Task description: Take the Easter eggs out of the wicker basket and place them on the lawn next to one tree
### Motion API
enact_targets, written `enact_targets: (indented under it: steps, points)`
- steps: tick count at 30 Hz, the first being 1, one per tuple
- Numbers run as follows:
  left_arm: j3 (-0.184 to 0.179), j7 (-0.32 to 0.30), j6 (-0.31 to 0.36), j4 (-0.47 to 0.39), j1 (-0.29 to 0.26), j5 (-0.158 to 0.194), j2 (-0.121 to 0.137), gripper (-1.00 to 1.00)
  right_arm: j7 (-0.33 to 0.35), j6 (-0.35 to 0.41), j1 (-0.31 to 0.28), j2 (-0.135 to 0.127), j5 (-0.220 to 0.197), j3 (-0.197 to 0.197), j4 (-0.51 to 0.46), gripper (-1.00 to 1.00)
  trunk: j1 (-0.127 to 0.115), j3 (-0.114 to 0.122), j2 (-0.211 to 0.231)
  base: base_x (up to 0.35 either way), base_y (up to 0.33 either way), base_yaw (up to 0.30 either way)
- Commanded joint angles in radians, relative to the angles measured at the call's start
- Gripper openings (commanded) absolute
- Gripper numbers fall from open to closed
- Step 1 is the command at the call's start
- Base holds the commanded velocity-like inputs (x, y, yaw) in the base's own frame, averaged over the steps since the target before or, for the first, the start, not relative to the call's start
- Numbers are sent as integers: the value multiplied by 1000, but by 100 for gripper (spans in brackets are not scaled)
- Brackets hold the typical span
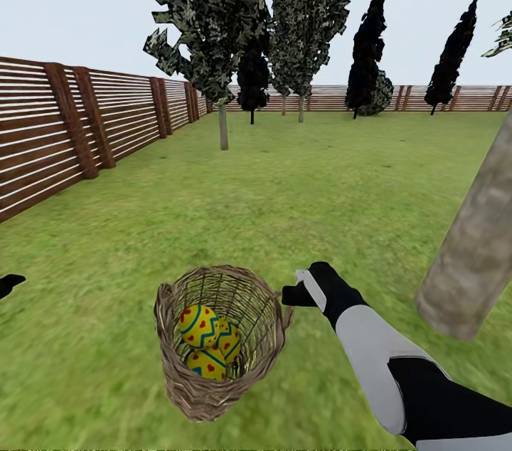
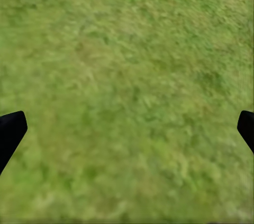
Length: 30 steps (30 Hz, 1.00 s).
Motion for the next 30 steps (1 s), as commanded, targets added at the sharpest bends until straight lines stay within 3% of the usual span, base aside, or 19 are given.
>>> enact_targets:
  steps: [1,30]
  points:
    - [0,9,4,0,-1,11,0,100,-4,3,-1,1,-22,-8,-2,-100,4,-4,-8,0,0,0]
    - [0,9,4,-1,-1,11,0,100,-2,3,-1,1,-22,-8,-1,-100,115,-95,-211,0,0,0]
